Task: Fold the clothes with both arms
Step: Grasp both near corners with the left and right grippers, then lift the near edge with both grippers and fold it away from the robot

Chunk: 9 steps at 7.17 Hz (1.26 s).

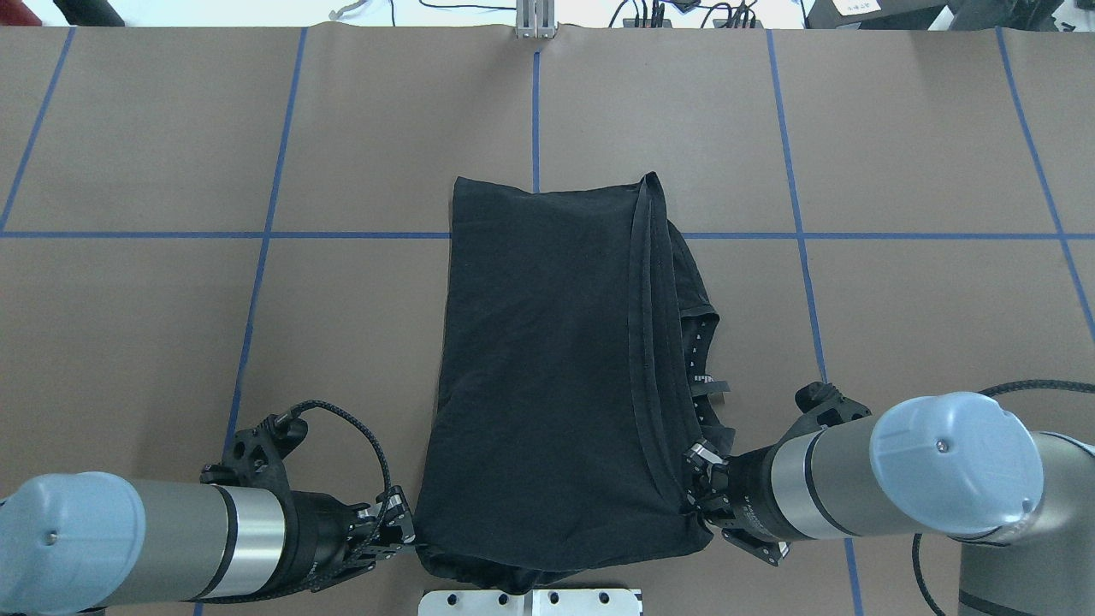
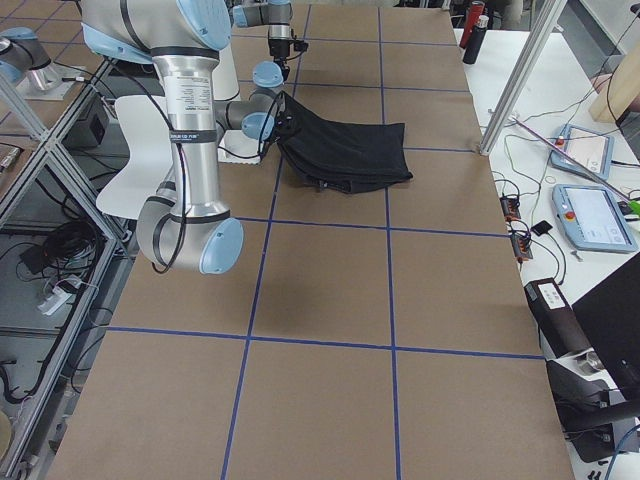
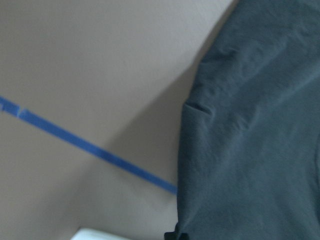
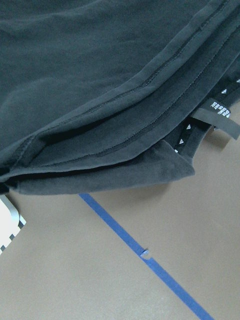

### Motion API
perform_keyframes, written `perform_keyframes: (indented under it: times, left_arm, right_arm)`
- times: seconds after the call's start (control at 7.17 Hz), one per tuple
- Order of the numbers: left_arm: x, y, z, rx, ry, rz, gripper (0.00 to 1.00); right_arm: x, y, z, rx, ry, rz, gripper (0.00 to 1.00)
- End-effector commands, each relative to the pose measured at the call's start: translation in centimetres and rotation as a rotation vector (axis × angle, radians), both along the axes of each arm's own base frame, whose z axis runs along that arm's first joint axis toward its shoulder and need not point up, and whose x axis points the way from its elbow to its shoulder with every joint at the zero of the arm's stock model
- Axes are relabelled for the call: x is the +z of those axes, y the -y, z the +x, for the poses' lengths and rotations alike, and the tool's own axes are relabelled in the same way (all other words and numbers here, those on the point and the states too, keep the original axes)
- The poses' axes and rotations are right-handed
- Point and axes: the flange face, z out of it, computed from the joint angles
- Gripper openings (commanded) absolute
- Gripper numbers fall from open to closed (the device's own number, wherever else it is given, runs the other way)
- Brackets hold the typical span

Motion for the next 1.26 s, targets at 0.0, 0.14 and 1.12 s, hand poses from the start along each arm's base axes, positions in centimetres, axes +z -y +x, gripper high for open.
perform_keyframes:
  times: [0.0,0.14,1.12]
  left_arm:
    - [-0.8,2.6,-1.8,-0.001,-0.021,0.026,0.00]
    - [-1.5,5.9,-1.7,-0.065,-0.026,0.029,0.00]
    - [-0.9,29.3,-0.6,-0.236,0.122,0.112,0.00]
  right_arm:
    - [-1.3,1.5,1.7,0.041,0.030,-0.012,0.00]
    - [-0.7,4.6,2.8,0.116,0.012,-0.036,0.00]
    - [0.7,27.8,0.3,0.263,-0.063,-0.147,0.00]
